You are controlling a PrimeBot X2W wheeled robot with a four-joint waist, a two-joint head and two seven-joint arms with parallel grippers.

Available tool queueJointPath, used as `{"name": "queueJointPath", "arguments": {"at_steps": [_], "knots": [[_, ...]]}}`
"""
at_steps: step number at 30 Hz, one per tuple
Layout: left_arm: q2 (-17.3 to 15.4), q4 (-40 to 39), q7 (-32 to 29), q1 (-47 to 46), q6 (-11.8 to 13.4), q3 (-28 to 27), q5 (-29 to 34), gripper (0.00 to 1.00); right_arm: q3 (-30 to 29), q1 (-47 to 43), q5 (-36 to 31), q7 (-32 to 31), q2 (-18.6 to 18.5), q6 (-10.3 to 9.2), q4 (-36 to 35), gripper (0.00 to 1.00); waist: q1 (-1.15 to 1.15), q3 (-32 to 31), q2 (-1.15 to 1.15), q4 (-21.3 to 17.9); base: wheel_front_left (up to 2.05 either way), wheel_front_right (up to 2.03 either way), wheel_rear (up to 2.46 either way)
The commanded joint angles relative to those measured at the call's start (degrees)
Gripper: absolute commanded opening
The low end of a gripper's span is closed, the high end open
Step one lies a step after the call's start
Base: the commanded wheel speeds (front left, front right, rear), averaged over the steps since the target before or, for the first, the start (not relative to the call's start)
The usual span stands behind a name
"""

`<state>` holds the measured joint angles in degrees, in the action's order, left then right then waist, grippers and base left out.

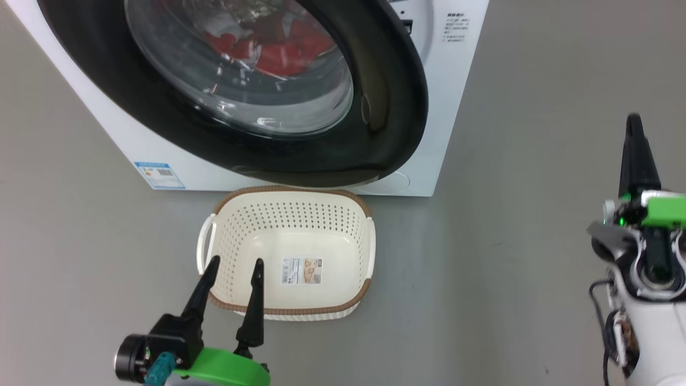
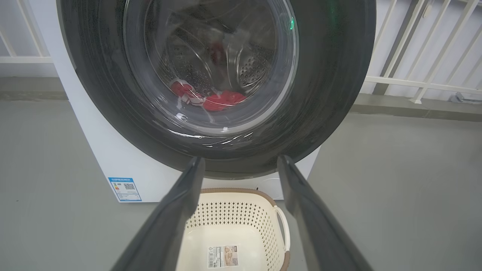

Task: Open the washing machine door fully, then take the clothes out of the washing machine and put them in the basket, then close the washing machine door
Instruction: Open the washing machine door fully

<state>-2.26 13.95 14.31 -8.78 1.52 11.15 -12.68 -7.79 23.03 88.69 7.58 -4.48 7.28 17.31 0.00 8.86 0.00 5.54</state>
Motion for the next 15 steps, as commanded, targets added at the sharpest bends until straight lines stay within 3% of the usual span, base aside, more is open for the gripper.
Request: {"name": "queueJointPath", "arguments": {"at_steps": [1, 8, 15], "knots": [[-0.62, -1.66, 0.69, -1.93, 0.15, -1.56, -0.5, 1.0, 1.0, 3.09, 1.3, -1.5, -0.71, 0.21, -0.39, 0.0, 0.0, 1.02, 0.0, 0.78, 0.0, 0.0, 0.0], [-0.62, -2.62, 0.69, -4.03, 0.14, -0.57, -0.92, 1.0, 2.69, 13.82, 2.78, -8.06, -3.59, 0.21, 9.27, 0.0, 0.0, 3.55, 0.0, 2.73, 0.0, 0.0, 0.0], [-0.62, -3.8, 0.69, -5.84, 0.22, 1.02, -1.44, 1.0, 6.8, 22.41, 1.93, -14.57, -4.08, 0.21, 18.41, 0.0, 0.0, 6.1, 0.0, 5.0, 0.0, 0.0, 0.0]]}}
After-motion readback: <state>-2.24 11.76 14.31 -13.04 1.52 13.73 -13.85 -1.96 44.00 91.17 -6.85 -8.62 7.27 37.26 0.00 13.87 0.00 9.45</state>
